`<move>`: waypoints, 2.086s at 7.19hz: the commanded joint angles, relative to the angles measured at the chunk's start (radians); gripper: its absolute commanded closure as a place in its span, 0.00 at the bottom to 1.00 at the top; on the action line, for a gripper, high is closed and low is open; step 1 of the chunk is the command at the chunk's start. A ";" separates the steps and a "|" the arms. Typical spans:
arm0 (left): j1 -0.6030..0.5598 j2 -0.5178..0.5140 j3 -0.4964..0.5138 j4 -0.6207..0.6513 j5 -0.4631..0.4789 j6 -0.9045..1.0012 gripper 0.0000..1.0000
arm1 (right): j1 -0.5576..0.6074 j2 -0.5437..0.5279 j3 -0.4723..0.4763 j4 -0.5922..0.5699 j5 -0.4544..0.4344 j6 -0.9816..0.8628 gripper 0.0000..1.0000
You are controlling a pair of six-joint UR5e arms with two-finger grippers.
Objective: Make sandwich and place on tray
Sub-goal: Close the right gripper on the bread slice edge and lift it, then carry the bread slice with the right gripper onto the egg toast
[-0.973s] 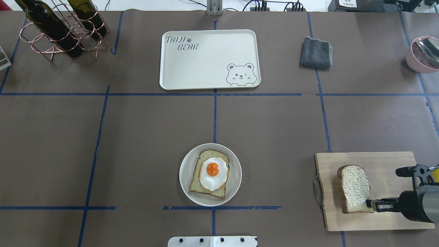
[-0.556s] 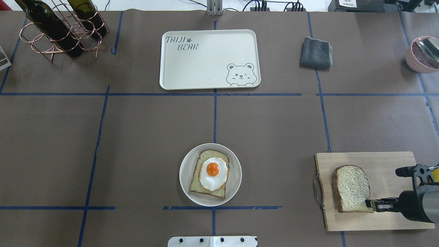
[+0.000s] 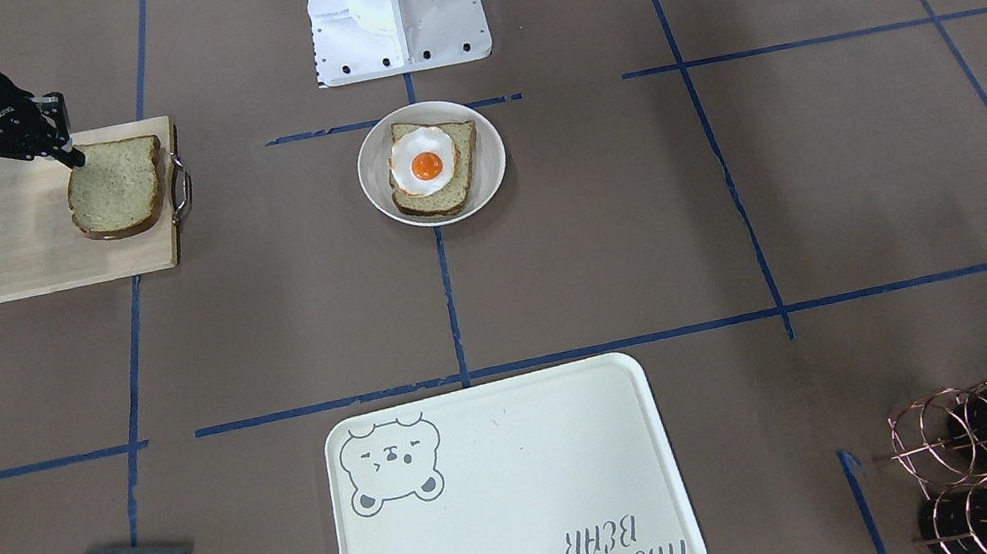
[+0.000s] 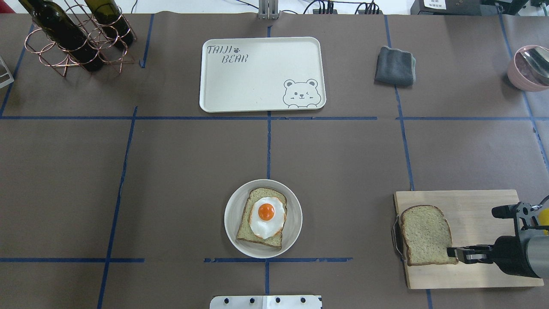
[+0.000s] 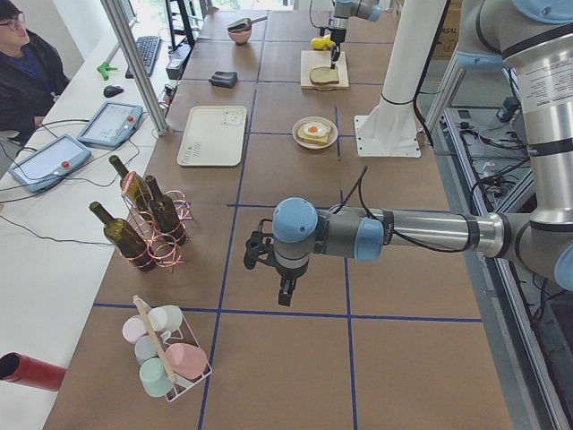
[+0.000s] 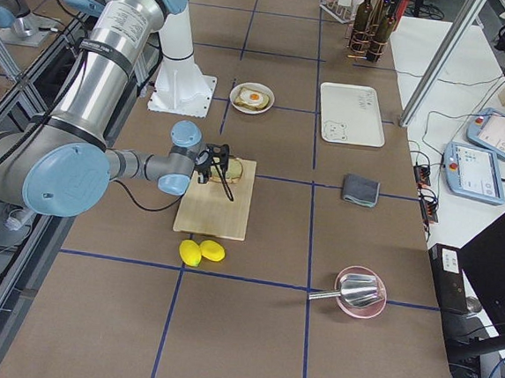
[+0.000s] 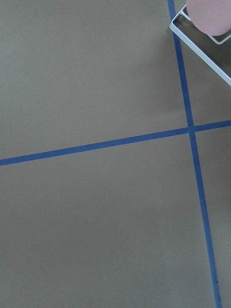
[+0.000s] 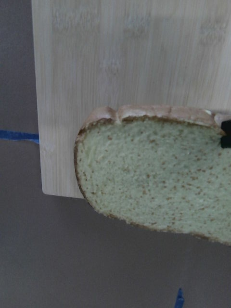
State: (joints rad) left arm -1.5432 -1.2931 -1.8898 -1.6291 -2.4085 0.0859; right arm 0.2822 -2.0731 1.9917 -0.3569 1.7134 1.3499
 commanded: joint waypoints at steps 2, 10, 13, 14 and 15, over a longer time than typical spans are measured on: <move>0.000 0.000 0.000 0.000 0.000 0.000 0.00 | 0.009 0.129 -0.007 0.009 -0.004 0.006 1.00; 0.000 -0.006 0.002 -0.002 -0.001 0.000 0.00 | 0.003 0.801 -0.016 -0.635 -0.070 0.150 1.00; 0.000 -0.006 0.002 -0.002 -0.001 0.000 0.00 | -0.073 0.877 -0.040 -0.748 -0.150 0.199 1.00; 0.000 -0.006 0.002 -0.002 -0.001 0.000 0.00 | -0.098 0.877 -0.054 -0.749 -0.187 0.201 1.00; 0.000 -0.008 0.002 -0.002 -0.001 0.000 0.00 | -0.104 0.877 -0.059 -0.749 -0.202 0.202 1.00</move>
State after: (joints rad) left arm -1.5432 -1.2998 -1.8884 -1.6306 -2.4099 0.0859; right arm 0.1938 -1.1978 1.9419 -1.1031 1.5374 1.5498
